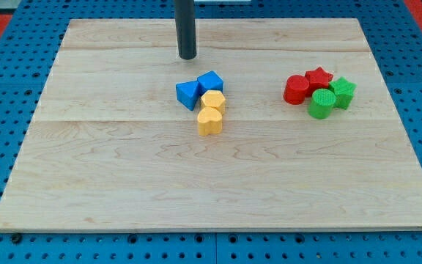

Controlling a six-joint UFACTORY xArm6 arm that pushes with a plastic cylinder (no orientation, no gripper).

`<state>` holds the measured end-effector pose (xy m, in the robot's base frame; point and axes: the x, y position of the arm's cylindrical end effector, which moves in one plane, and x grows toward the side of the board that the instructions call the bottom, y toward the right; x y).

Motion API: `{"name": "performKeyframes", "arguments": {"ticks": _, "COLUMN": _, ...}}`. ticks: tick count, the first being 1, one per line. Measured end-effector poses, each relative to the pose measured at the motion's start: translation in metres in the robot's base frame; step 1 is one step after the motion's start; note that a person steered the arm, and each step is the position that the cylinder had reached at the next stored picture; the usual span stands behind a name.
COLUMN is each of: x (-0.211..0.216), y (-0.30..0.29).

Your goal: Move the green circle right to the red star

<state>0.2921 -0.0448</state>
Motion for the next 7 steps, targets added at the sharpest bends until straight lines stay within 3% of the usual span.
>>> {"name": "performKeyframes", "arguments": {"ticks": 1, "x": -0.008, "y": 0.019}}
{"name": "performKeyframes", "arguments": {"ticks": 2, "x": -0.025, "y": 0.14}}
{"name": "performKeyframes", "arguments": {"ticks": 3, "x": -0.002, "y": 0.242}}
{"name": "performKeyframes", "arguments": {"ticks": 5, "x": 0.074, "y": 0.235}}
{"name": "performKeyframes", "arguments": {"ticks": 7, "x": 0.07, "y": 0.237}}
